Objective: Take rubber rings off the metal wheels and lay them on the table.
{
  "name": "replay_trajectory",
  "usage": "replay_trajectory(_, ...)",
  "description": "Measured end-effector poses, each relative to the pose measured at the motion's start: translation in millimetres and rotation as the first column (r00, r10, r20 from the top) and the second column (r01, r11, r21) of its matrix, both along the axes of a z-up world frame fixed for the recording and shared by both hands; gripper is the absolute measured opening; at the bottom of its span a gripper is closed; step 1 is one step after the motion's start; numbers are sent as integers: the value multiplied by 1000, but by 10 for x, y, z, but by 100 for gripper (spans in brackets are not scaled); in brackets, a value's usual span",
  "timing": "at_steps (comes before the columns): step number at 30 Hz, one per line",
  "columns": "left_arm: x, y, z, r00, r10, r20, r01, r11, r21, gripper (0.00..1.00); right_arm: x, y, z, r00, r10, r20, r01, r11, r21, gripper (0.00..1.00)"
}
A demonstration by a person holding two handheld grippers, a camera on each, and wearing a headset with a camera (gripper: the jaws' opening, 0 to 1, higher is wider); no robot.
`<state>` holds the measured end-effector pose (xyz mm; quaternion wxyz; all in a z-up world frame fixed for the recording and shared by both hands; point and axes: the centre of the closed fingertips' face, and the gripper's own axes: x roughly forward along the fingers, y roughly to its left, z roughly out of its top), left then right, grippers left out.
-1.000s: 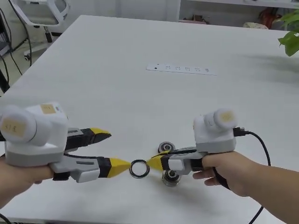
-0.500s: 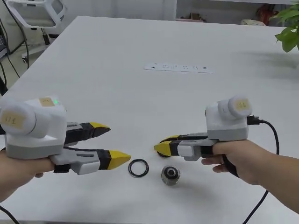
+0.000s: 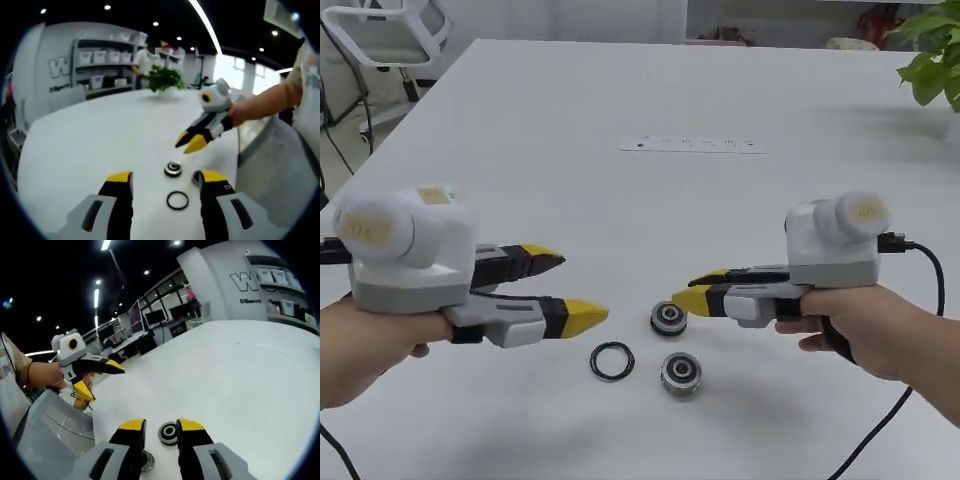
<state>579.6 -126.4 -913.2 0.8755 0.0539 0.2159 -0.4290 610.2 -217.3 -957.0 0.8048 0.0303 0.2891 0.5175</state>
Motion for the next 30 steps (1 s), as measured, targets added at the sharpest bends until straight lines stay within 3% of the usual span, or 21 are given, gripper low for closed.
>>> replay_trajectory(5, 67, -63, 4, 1000, -8, -3, 8, 1000, -4, 53, 49, -84, 11, 1000, -12, 22, 12, 1000, -9, 24)
replay_trajectory(16, 161, -225, -119, 999, -44, -28, 44, 999, 16, 52, 80, -250, -165, 998, -10, 59, 14, 997, -73, 25)
replay_trajectory(30, 221, -422, -279, 995, -81, -59, 83, 996, 29, 45, 14, -216, -361, 996, 41, 77, -30, 991, -130, 25)
